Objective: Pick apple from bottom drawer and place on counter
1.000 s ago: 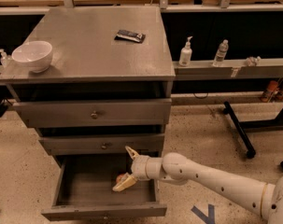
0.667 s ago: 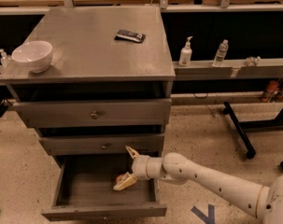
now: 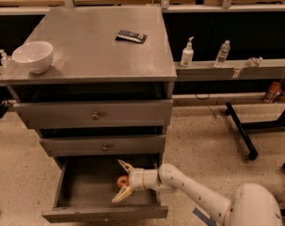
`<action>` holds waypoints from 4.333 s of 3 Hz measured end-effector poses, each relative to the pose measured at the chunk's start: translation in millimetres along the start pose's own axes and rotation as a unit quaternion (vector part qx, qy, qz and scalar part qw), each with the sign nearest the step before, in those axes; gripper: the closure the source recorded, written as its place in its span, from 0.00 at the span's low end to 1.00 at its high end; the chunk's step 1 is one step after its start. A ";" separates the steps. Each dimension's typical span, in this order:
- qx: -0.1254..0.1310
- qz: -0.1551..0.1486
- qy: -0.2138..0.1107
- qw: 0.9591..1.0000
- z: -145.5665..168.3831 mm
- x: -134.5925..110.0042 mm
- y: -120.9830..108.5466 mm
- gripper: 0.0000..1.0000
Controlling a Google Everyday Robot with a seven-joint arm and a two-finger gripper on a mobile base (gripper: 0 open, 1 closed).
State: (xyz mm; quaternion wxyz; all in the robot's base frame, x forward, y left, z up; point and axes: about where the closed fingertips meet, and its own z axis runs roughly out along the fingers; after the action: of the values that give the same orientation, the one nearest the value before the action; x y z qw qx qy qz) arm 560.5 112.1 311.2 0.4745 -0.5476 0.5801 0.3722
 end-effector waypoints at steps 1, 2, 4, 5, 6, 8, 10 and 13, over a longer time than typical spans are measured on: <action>-0.011 0.021 -0.005 1.000 17.6 54.0 -5.4 0.00; 0.024 0.019 0.004 1.000 3.1 74.9 -46.8 0.00; 0.039 0.026 0.062 0.997 11.1 106.4 -52.8 0.00; 0.057 0.027 0.122 0.991 20.1 137.9 -60.1 0.00; 0.067 0.028 0.144 0.987 25.4 161.9 -63.0 0.00; 0.072 0.035 0.155 0.985 28.9 191.0 -65.4 0.38; 0.089 -0.030 0.004 0.996 -15.2 103.4 -53.4 0.99; -0.002 -0.105 -0.041 0.994 -116.7 -99.6 0.9 1.00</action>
Offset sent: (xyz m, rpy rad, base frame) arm 0.0127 0.0001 -0.0593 0.0158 0.0461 0.0083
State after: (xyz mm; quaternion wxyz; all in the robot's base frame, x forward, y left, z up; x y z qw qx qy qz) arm 538.0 29.3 438.4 0.5331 -0.5904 0.4989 0.3440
